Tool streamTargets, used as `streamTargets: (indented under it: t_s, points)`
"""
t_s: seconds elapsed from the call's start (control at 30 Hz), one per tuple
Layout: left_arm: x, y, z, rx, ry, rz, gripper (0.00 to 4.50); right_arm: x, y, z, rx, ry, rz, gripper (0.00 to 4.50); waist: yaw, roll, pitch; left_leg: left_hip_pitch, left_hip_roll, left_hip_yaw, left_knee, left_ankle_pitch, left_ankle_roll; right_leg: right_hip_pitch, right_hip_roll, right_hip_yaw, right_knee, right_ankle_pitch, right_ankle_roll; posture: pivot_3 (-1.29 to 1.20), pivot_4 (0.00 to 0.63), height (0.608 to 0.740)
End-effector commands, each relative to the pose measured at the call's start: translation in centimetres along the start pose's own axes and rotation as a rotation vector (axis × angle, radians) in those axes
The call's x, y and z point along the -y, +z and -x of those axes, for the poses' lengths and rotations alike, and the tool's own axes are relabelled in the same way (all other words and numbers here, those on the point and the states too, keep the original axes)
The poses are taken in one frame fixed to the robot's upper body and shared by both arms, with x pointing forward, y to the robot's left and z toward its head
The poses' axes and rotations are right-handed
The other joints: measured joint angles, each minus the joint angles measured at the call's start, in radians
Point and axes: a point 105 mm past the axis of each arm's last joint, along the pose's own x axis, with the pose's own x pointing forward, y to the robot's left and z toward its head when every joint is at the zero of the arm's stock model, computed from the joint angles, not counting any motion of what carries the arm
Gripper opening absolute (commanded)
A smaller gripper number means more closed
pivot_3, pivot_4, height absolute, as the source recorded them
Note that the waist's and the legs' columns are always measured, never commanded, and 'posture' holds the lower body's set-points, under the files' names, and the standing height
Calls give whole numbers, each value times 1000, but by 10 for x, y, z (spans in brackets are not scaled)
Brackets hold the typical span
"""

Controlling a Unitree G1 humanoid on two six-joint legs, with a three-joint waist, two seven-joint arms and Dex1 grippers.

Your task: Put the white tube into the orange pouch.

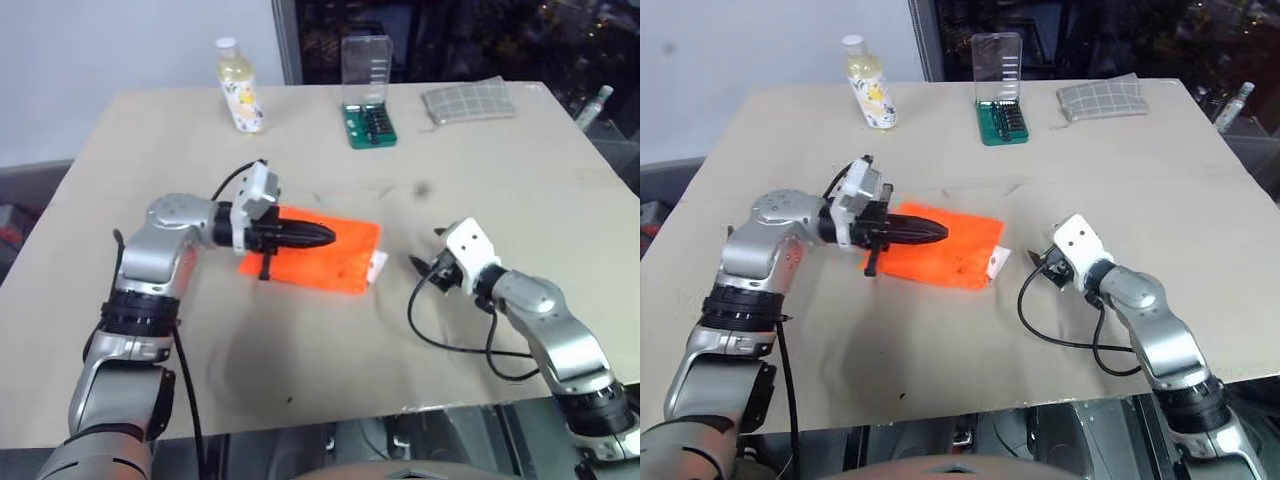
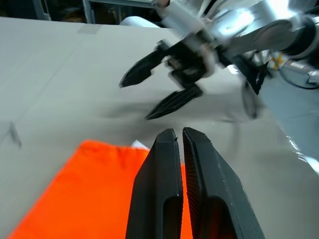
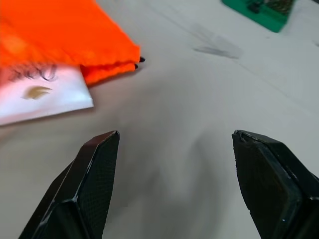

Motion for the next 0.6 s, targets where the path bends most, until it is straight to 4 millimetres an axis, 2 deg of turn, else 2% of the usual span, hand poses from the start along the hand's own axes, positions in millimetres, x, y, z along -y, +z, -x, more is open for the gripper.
streamTargets:
  t_s: [0.03,0.1,0.17,0.2,0.23,0.27,0.3,0.33,0.43,0.53,0.57,0.6]
  points:
    - [-7,-16,-12,-168,80,-67,228,5,5,-5,36,-5,59,3645,5,0,0,0,-1,0,0,0,0,1,0,0,-1,0,0,0,150,740]
    - [0,-17,-21,-228,28,42,228,8,11,-6,66,-21,29,3645,10,0,0,0,-1,0,0,0,0,0,0,1,-1,0,0,0,150,740]
    - [8,-11,-27,-237,-17,67,773,9,15,-4,86,-28,17,3645,11,0,0,-1,0,0,0,0,0,0,1,1,-1,0,0,0,150,740]
    - [9,-7,-30,-231,-17,41,1190,6,16,-2,94,-18,15,3645,11,0,0,-2,0,0,0,0,0,-1,1,1,-1,0,0,0,150,740]
    - [6,-3,-33,-220,18,-2,1409,2,19,0,106,2,15,3645,11,0,0,-2,0,0,0,0,0,-1,1,1,-1,0,0,0,150,740]
    - [-2,1,-36,-206,91,-55,2026,-3,22,2,120,29,16,3645,12,0,0,-2,1,0,-1,0,0,-1,1,1,-1,0,0,0,150,740]
    - [-10,3,-37,-207,149,-71,2375,-7,26,3,133,50,17,3645,14,0,0,-2,1,0,-1,0,0,-1,1,1,-1,0,0,0,150,740]
    - [-14,3,-36,-203,179,-67,2931,-9,29,3,145,63,19,3645,15,0,0,-1,0,0,-1,0,0,-1,1,1,-1,0,0,0,150,740]
    - [-35,-2,-28,-199,358,-44,4396,-24,38,-7,171,119,55,3645,11,0,0,0,0,0,-1,0,0,0,1,1,-1,0,0,0,150,740]
    - [-57,-13,-2,-178,624,55,4396,-33,41,-24,168,142,88,3645,-2,0,0,1,1,0,0,0,0,0,2,2,1,0,0,0,150,740]
    - [-55,-19,9,-169,666,116,4396,-33,41,-28,161,142,92,3645,-6,0,0,1,1,0,0,1,-1,0,2,2,2,0,0,0,150,740]
    - [-44,-25,21,-155,661,186,4396,-33,40,-30,154,150,93,3645,-12,0,0,1,1,0,0,1,-1,0,2,2,3,0,0,0,150,740]
